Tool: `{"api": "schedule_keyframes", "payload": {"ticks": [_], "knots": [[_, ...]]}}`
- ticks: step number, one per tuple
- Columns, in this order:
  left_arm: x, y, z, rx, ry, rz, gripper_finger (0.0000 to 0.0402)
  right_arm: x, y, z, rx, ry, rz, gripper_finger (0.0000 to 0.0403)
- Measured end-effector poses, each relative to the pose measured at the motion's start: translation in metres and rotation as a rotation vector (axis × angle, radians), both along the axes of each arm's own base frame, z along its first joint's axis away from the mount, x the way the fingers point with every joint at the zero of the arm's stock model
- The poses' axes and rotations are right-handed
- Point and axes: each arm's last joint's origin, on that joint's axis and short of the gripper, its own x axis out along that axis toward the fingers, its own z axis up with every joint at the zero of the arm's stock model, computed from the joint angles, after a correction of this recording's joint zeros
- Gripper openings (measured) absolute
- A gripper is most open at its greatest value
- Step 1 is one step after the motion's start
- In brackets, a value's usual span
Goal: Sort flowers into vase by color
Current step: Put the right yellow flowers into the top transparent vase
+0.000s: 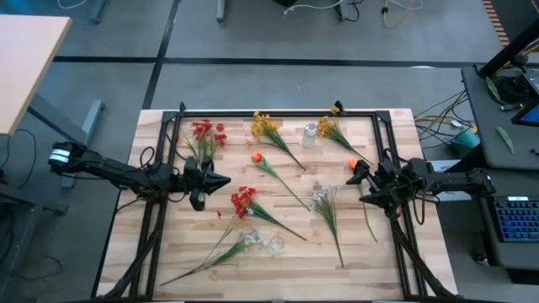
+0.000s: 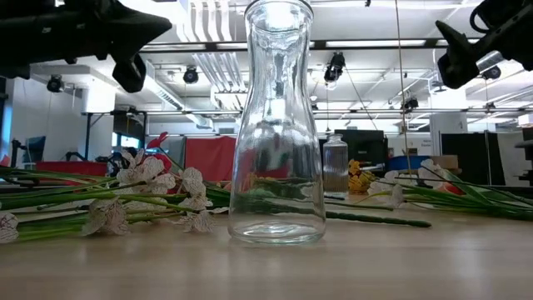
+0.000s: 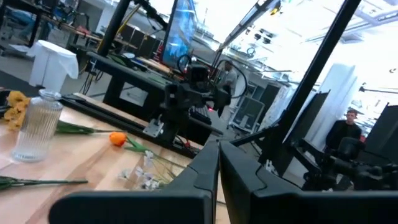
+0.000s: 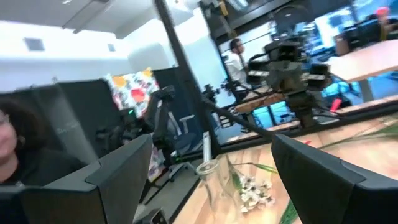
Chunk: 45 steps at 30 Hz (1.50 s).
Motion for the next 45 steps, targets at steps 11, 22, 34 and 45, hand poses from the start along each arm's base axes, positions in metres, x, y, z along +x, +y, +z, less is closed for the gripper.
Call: {"api": "schedule_keyframes", "payload": {"ticks": [11, 22, 34, 45], "knots": [[0.012, -0.002, 0.007, 0.048, 0.025, -0.002, 0.0000, 0.007, -0.014, -0.003, 0.222, 0.086, -0.441, 0.0322], [0.027, -0.004, 0.030, 0.218, 0.329, 0.004, 0.0000, 0.043, -0.025, 0.043, 0.196, 0.500, -0.908, 0.0322], [0.029, -0.002, 0.042, 0.278, 0.464, 0.065, 0.0000, 0.067, -0.033, 0.077, 0.275, 1.001, -1.240, 0.0322], [0.028, -0.001, 0.035, 0.299, 0.432, 0.086, 0.0000, 0.087, -0.062, 0.093, 0.207, 1.346, -1.183, 0.0322]]}}
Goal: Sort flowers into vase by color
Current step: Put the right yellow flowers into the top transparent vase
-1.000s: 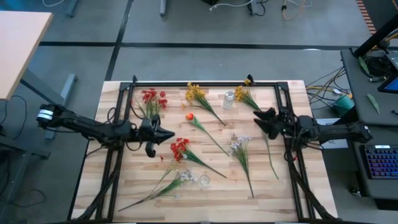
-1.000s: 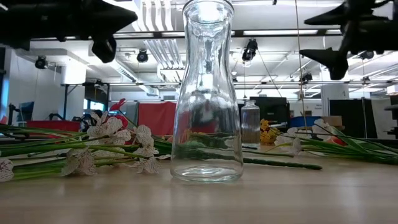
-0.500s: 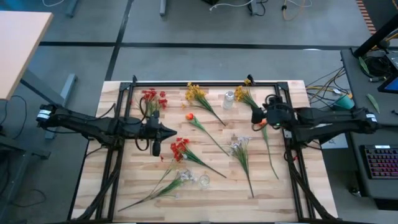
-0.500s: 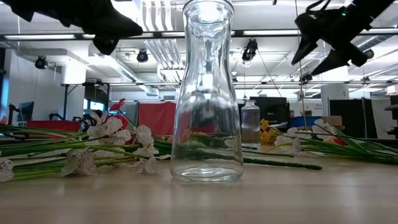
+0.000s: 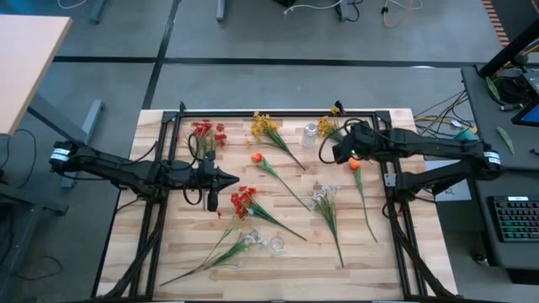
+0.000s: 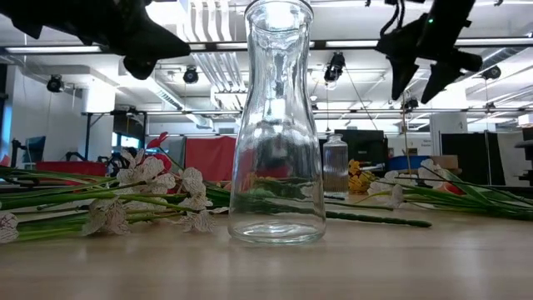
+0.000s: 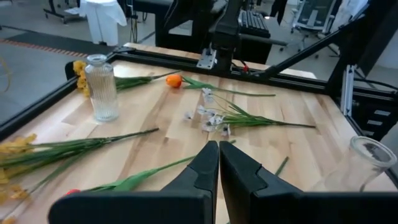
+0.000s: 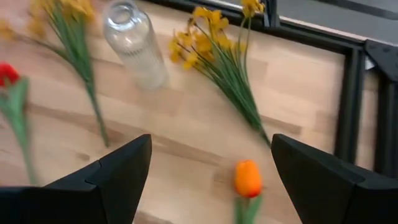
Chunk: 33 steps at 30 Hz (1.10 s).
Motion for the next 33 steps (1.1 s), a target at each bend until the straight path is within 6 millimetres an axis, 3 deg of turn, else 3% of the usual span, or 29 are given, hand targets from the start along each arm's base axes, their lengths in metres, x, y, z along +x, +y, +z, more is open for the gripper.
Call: {"api": "schedule_keyframes", "payload": {"ticks": [13, 20, 33], "knots": [[-0.007, 0.001, 0.009, 0.007, -0.044, -0.004, 0.0000, -0.004, -0.062, -0.020, 0.197, 0.168, 0.129, 0.0322], [-0.012, 0.002, 0.013, 0.007, -0.064, -0.004, 0.0000, 0.001, -0.089, -0.031, 0.162, 0.216, 0.266, 0.0322], [-0.032, 0.005, 0.022, 0.011, -0.085, -0.006, 0.0000, 0.009, -0.129, -0.074, 0.255, 0.323, 0.322, 0.0322]]}}
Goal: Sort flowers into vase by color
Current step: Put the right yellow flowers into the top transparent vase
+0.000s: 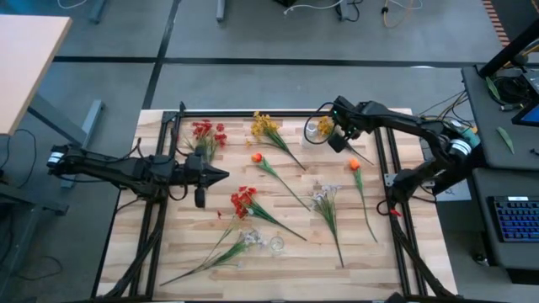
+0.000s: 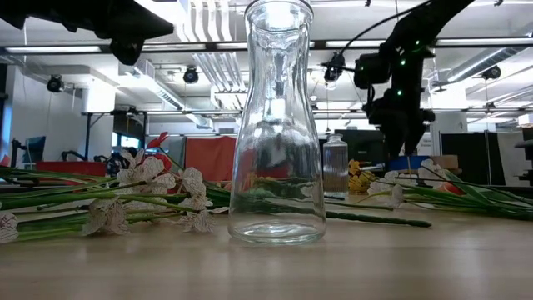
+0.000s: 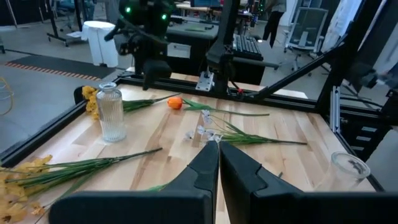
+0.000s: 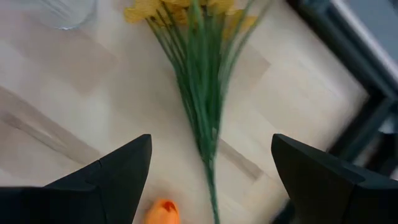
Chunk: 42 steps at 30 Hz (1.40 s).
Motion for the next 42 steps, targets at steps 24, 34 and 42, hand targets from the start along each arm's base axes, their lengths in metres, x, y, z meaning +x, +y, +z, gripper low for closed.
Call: {"api": "schedule_keyframes", "payload": {"ticks": [24, 34, 42], "knots": [[-0.039, 0.006, 0.010, -0.037, -0.045, 0.003, 0.0000, -0.013, -0.042, -0.039, 0.146, -0.050, -0.038, 0.0305], [-0.041, 0.007, 0.008, -0.034, -0.026, 0.004, 0.0000, -0.015, -0.044, -0.042, 0.170, -0.087, -0.051, 0.0301], [-0.041, 0.007, 0.008, -0.034, -0.020, 0.003, 0.0000, -0.020, -0.040, -0.055, 0.176, -0.085, -0.060, 0.0302]]}}
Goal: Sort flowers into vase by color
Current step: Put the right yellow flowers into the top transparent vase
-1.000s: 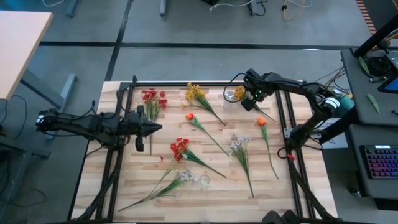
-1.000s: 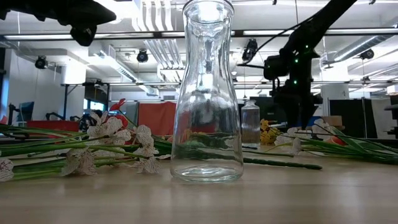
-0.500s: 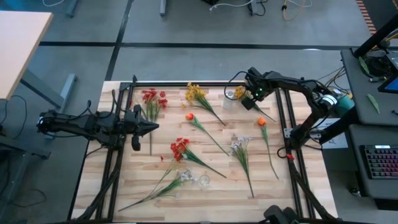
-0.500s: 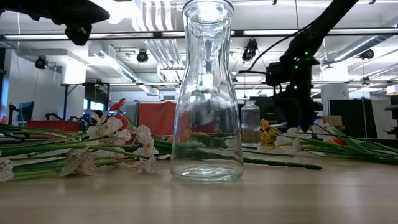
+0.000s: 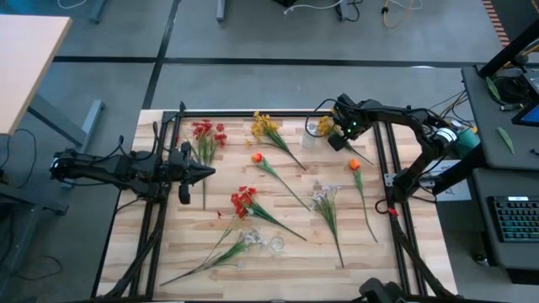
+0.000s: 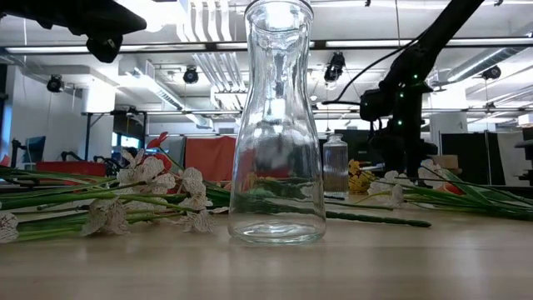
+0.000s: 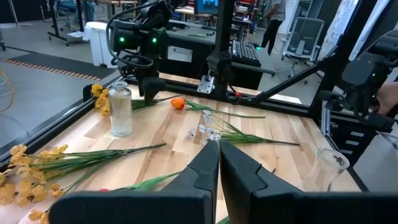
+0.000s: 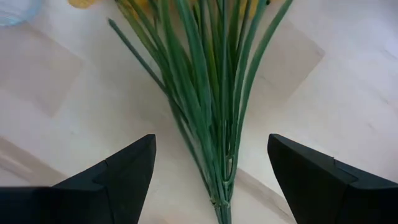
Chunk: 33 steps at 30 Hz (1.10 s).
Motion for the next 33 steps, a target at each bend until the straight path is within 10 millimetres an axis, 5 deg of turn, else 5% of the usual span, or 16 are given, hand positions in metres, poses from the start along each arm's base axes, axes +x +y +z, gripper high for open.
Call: {"api": "schedule_keyframes", "payload": {"ticks": [10, 33], "knots": [[0.000, 0.000, 0.000, 0.000, -0.002, 0.000, 0.0000, -0.005, 0.003, -0.014, -0.017, -0.013, -0.012, 0.0276], [0.001, 0.000, 0.000, 0.000, 0.001, 0.000, 0.0000, -0.006, -0.004, -0.017, -0.094, -0.058, -0.090, 0.0077]]}}
